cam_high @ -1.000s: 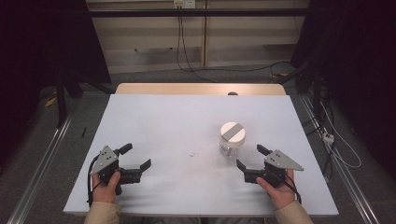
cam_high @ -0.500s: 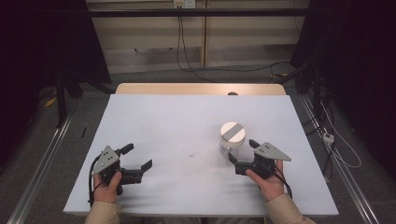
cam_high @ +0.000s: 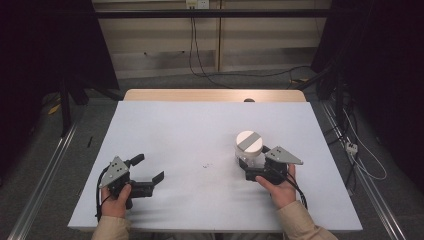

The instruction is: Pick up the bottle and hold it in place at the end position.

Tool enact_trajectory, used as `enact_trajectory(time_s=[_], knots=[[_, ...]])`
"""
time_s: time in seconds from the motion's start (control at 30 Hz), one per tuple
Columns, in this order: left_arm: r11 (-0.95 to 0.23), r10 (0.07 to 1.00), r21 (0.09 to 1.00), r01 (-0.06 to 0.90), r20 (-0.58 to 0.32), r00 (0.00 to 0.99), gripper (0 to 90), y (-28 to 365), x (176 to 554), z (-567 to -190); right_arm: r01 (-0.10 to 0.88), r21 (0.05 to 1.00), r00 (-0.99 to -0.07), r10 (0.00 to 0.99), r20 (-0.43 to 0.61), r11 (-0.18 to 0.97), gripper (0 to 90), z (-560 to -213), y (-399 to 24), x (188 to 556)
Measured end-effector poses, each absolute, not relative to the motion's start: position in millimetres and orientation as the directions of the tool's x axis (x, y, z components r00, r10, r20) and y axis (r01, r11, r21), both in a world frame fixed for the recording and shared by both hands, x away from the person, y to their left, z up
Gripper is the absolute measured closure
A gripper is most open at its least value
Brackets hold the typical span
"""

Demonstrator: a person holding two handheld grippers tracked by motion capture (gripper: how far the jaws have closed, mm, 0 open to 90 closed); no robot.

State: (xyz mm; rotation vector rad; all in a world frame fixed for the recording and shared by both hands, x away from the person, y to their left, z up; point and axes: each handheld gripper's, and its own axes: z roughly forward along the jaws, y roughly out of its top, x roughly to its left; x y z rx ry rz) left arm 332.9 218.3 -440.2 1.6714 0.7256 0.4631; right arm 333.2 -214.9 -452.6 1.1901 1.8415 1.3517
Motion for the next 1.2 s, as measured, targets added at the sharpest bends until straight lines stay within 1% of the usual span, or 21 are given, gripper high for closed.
enact_trajectory(time_s=[0.13,0.63,0.83,1.1,1.2], knots=[[-0.109,0.678,0.971,0.211,-0.082,0.73,3.0,218.6,333.0,-440.3,0.34,0.936,-0.445,0.892,0.078,0.088,5.3,-452.9,-211.7,337.7],[-0.101,0.678,0.971,0.218,-0.093,0.729,3.0,218.6,333.0,-440.6,0.357,0.93,-0.422,0.903,0.078,0.087,5.1,-455.4,-205.0,351.2],[-0.102,0.681,0.97,0.219,-0.093,0.727,3.0,219.1,333.1,-440.7,0.357,0.931,-0.414,0.906,0.085,0.076,8.4,-455.7,-202.9,353.6],[-0.104,0.681,0.971,0.218,-0.09,0.727,3.0,219.1,332.8,-440.1,0.359,0.929,-0.414,0.907,0.071,0.091,12.9,-456.7,-200.7,358.0],[-0.102,0.681,0.971,0.216,-0.09,0.726,3.0,219.5,333.1,-439.9,0.365,0.926,-0.417,0.906,0.069,0.097,12.1,-458.3,-198.4,359.5]])
